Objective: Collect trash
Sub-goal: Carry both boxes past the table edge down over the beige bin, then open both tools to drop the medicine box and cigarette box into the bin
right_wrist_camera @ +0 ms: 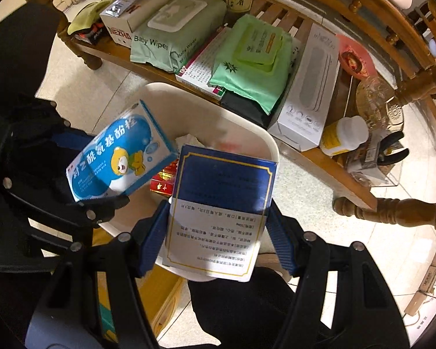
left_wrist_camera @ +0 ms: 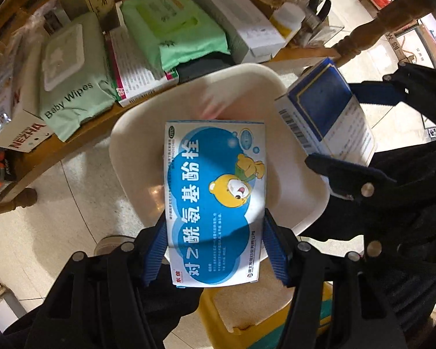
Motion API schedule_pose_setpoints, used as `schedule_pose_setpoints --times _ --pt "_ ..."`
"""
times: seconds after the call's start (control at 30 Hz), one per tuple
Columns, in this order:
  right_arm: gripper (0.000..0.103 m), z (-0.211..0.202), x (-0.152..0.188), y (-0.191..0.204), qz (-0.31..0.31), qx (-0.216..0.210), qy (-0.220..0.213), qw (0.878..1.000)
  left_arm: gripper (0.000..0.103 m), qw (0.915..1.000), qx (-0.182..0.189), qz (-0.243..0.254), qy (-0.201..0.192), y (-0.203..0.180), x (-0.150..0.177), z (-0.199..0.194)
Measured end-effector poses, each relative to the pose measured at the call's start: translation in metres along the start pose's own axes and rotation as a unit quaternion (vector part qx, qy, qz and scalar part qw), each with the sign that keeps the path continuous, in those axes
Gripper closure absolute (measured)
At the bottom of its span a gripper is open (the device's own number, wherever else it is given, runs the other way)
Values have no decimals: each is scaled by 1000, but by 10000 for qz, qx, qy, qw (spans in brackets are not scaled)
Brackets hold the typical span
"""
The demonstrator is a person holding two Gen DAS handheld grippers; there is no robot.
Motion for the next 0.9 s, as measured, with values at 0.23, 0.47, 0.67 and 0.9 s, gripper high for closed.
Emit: schedule_pose_setpoints --times 0.23,0.47,0.67,0.9 --pt "39 30 2 -2 44 -35 279 9996 44 9991 109 -189 364 10 -1 31" --pt "39 52 3 -4 68 -83 524 9986 44 9979 167 -255 569 13 -3 55" --pt "38 61 1 -2 208 -237 674 9972 44 9960 348 -410 708 17 -5 72" --pt "38 68 -2 -5 307 -382 797 9956 44 9945 419 -500 820 19 -8 83"
Point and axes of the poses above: each gripper's, at about its wrist camera, not at the fingertips, and z roughly the way its jaws point, y to its left, x to its underside, the point moved 8 cm from there along z, roughly the way its jaws point, and after that the axes turned 9 degrees about z, right-handed, at the moved point
